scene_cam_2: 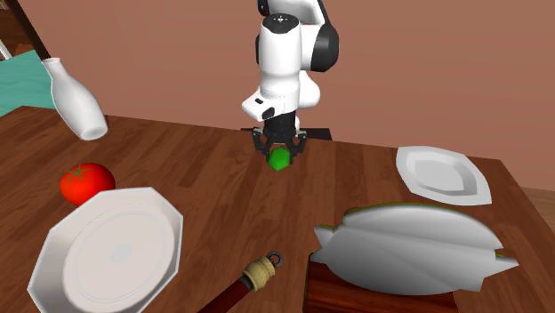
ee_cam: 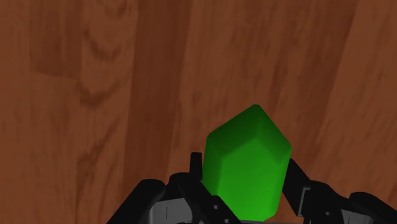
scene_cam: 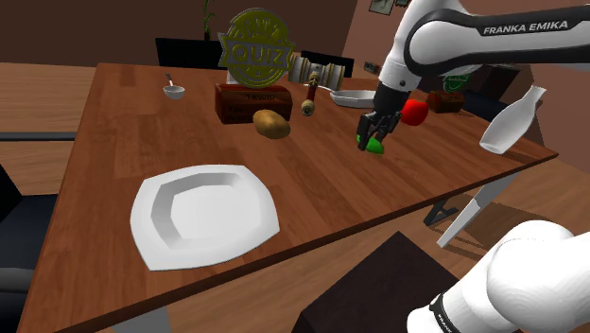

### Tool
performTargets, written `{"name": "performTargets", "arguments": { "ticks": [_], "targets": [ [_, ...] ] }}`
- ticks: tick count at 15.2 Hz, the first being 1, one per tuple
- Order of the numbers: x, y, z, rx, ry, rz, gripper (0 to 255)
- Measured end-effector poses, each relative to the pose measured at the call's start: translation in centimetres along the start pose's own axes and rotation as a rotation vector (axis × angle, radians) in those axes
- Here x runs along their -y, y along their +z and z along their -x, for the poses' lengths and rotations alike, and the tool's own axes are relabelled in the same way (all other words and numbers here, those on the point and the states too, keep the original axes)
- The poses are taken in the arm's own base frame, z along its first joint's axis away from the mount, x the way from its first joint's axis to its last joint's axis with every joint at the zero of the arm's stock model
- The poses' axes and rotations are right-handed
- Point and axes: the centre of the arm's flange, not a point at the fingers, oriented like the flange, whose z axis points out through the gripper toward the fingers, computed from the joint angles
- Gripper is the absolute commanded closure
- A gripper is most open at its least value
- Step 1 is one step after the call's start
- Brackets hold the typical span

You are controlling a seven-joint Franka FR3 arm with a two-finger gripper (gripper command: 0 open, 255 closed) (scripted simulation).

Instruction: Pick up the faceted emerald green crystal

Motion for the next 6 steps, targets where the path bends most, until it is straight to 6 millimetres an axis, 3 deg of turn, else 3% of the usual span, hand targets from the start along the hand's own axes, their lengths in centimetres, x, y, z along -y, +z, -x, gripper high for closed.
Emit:
{"name": "performTargets", "arguments": {
  "ticks": [6],
  "targets": [
    [0.0, -3.0, 0.2, 0.000, 0.000, 0.000, 255]
  ]
}}
